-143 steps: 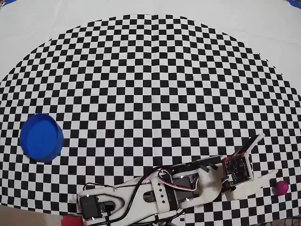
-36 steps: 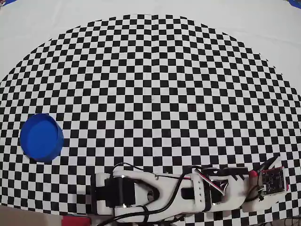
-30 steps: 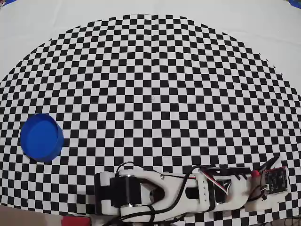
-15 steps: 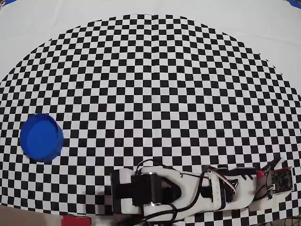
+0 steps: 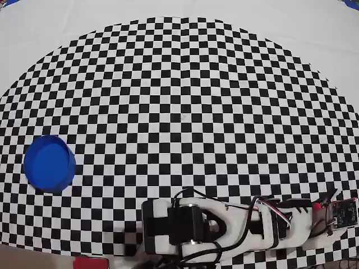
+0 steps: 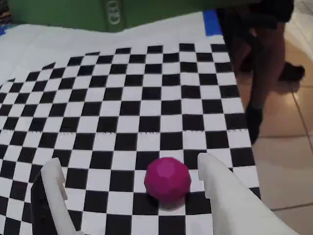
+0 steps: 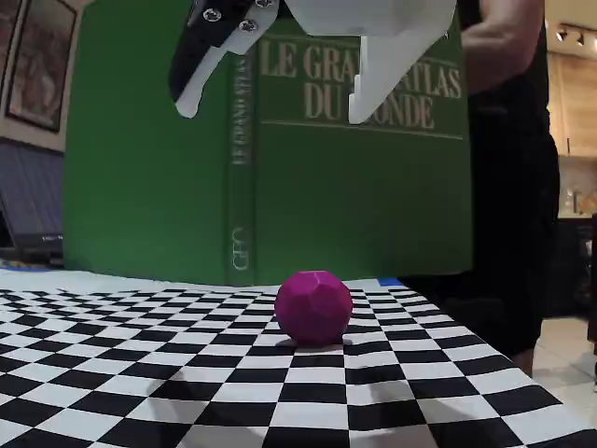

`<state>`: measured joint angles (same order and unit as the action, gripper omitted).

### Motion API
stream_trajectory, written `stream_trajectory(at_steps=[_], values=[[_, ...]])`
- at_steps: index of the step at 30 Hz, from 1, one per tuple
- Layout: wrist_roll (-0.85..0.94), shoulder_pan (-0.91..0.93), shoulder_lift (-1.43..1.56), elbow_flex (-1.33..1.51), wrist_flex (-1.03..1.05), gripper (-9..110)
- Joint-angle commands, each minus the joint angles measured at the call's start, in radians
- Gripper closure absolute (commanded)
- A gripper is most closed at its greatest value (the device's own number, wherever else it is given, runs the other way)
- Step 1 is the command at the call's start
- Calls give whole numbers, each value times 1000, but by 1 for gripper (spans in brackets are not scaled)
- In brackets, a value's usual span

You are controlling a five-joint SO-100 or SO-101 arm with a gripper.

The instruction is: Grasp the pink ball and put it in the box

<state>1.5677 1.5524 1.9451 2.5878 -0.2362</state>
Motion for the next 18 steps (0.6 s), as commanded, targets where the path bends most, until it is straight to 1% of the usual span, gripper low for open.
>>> stream_trajectory(at_steps=[1,18], values=[[23,11,2,-44,37,69],[32,14,-80,-117,95,69]])
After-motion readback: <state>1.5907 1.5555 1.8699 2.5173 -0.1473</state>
